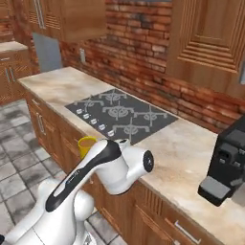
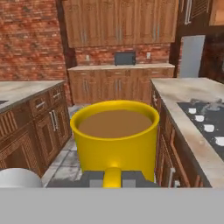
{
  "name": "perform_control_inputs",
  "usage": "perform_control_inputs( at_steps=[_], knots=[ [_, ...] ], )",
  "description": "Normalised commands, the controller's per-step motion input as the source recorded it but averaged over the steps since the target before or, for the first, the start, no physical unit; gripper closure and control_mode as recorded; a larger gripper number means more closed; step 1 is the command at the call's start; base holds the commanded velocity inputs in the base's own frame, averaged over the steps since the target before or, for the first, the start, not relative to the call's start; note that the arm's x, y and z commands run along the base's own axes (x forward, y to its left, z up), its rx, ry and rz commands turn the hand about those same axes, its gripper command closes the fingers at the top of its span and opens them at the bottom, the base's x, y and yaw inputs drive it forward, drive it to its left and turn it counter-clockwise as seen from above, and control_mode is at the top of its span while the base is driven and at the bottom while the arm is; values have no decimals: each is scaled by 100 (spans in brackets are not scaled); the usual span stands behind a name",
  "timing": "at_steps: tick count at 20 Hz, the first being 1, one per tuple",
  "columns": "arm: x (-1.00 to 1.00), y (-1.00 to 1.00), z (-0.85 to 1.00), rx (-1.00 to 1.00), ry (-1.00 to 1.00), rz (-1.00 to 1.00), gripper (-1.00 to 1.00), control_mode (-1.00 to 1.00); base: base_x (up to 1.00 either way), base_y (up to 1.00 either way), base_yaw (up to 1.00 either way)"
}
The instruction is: Pick up the brewed coffee from the coffee machine and place it next to the breakfast plate on the dining counter.
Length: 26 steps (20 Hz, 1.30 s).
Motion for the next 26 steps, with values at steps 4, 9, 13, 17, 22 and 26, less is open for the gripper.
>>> perform_control_inputs(
  at_steps=[4,9,13,17,22,26],
  knots=[
    [0,0,0,0,0,0,100,100,-15,32,100],
    [0,0,0,0,0,0,100,100,-11,24,100],
    [0,0,0,0,0,0,100,100,-7,22,100],
    [0,0,0,0,0,0,100,100,-10,27,100],
    [0,0,0,0,0,0,100,100,-43,60,90],
    [0,0,0,0,0,0,100,100,-32,95,82]
  ],
)
